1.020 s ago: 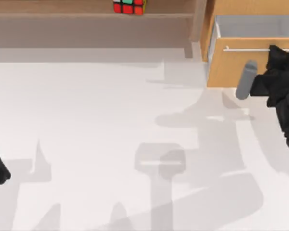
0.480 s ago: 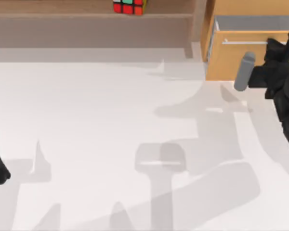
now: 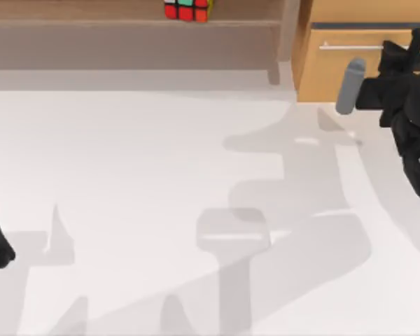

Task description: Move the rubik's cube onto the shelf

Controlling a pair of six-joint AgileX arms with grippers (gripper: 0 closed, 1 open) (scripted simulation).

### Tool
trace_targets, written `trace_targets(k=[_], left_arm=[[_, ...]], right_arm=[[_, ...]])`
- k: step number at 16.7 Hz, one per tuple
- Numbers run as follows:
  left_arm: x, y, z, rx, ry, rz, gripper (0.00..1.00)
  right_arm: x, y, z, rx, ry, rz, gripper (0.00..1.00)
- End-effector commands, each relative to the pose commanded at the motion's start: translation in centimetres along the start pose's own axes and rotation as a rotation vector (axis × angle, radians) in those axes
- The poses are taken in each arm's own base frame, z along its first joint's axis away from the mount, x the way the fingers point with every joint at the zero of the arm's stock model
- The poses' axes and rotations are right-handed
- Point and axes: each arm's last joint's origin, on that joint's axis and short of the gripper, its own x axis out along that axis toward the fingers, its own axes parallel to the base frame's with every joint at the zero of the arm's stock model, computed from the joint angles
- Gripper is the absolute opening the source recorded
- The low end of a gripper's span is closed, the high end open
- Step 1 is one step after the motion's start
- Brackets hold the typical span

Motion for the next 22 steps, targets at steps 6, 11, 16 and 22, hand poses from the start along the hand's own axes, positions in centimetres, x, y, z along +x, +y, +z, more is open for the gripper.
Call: trace_targets(k=[6,11,16,22], left_arm=[[0.0,0.0,0.0,0.0,0.0,0.0,1.0],[0.0,0.0,0.0,0.0,0.0,0.0,1.0],[0.0,0.0,0.0,0.0,0.0,0.0,1.0],[0.0,0.0,0.0,0.0,0.0,0.0,1.0]], right_arm=[[2.8,0.1,-0.1,0.0,0.0,0.006,0.0],[2.9,0.1,-0.1,0.0,0.0,0.006,0.08],[2.9,0.1,-0.1,0.0,0.0,0.006,0.45],[2.9,0.1,-0.1,0.0,0.0,0.006,0.9]])
